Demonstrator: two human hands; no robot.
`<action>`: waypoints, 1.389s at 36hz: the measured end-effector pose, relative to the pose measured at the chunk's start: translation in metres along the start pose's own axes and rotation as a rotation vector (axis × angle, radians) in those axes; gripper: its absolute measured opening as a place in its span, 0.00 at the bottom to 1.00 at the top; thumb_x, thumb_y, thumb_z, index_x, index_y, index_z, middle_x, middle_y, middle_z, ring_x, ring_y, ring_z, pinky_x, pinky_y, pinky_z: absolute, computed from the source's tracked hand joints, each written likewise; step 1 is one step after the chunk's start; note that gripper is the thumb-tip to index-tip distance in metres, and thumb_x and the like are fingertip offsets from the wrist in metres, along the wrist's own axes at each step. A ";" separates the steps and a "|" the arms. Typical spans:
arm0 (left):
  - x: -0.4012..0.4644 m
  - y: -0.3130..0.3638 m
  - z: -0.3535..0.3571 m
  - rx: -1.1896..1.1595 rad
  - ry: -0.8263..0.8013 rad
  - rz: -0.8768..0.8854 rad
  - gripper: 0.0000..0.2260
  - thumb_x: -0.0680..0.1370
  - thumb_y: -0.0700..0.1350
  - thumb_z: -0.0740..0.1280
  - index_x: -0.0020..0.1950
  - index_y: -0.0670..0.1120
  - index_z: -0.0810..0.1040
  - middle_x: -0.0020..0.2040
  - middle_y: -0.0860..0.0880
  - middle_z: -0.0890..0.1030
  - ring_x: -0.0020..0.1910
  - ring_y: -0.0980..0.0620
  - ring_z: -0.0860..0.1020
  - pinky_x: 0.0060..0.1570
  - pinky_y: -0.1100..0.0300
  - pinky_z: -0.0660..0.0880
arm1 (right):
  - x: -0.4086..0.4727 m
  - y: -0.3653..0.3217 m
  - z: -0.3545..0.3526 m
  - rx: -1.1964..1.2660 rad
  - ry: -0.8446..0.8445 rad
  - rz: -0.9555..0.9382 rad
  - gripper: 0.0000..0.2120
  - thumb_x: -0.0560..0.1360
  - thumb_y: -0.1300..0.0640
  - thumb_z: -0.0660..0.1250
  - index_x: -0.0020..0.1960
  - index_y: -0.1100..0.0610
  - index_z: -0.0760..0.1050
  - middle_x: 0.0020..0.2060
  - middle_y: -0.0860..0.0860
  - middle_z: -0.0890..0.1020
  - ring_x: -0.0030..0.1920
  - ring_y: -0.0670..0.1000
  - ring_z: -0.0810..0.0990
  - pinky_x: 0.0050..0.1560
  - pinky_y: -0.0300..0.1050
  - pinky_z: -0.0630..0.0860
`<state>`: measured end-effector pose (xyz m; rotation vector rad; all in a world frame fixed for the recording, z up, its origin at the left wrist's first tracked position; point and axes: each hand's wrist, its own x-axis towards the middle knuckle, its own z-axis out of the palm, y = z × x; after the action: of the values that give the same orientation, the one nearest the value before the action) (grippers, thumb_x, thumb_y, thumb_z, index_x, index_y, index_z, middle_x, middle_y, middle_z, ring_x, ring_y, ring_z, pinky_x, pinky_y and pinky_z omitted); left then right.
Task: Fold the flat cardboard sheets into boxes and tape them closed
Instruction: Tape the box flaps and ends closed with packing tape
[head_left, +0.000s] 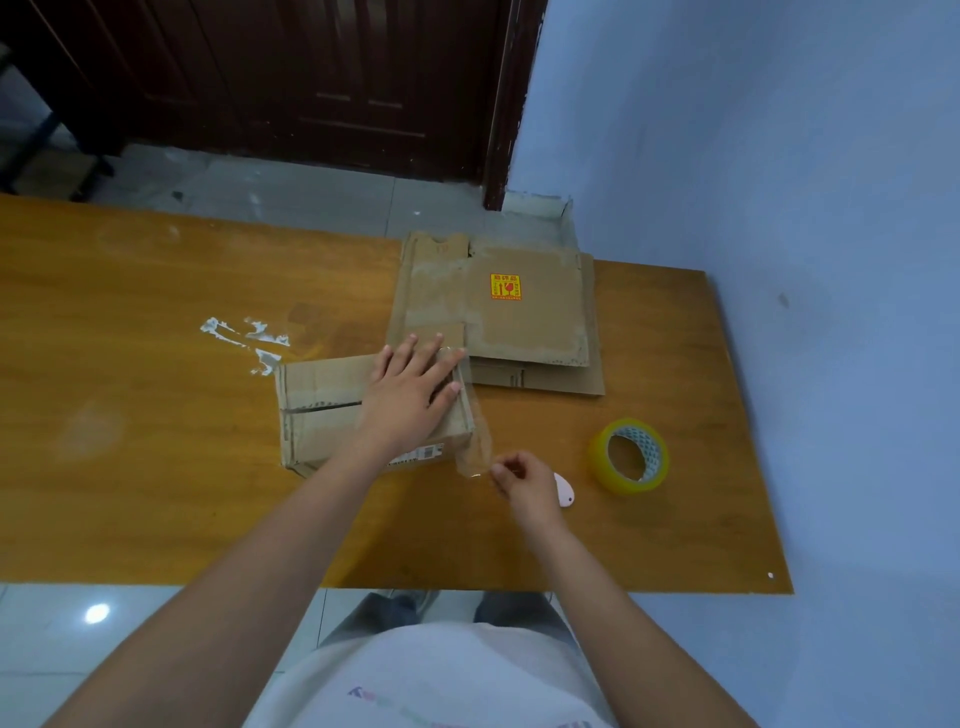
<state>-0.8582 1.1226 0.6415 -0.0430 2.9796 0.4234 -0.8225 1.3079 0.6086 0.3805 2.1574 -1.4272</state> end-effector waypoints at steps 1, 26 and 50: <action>0.000 0.000 0.000 0.000 0.003 0.002 0.22 0.81 0.59 0.46 0.76 0.61 0.53 0.78 0.54 0.52 0.77 0.50 0.46 0.73 0.50 0.41 | 0.000 -0.003 -0.003 0.040 0.005 -0.005 0.08 0.77 0.64 0.63 0.44 0.52 0.74 0.43 0.50 0.79 0.48 0.51 0.79 0.52 0.44 0.77; -0.002 0.000 -0.002 -0.017 0.023 0.028 0.22 0.82 0.58 0.46 0.76 0.60 0.53 0.78 0.53 0.53 0.77 0.49 0.47 0.74 0.50 0.41 | -0.023 -0.030 -0.005 0.062 -0.190 -0.025 0.06 0.76 0.52 0.66 0.47 0.55 0.76 0.43 0.50 0.82 0.40 0.45 0.79 0.40 0.35 0.74; 0.000 -0.002 -0.003 -0.005 -0.001 0.033 0.22 0.81 0.59 0.46 0.76 0.61 0.50 0.78 0.54 0.52 0.76 0.49 0.47 0.73 0.50 0.40 | 0.009 -0.033 0.021 -0.397 0.033 -0.122 0.10 0.77 0.48 0.64 0.40 0.53 0.74 0.34 0.47 0.77 0.32 0.44 0.74 0.30 0.38 0.69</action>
<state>-0.8586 1.1199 0.6435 0.0066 2.9817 0.4354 -0.8404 1.2754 0.6222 0.1273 2.4562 -1.0195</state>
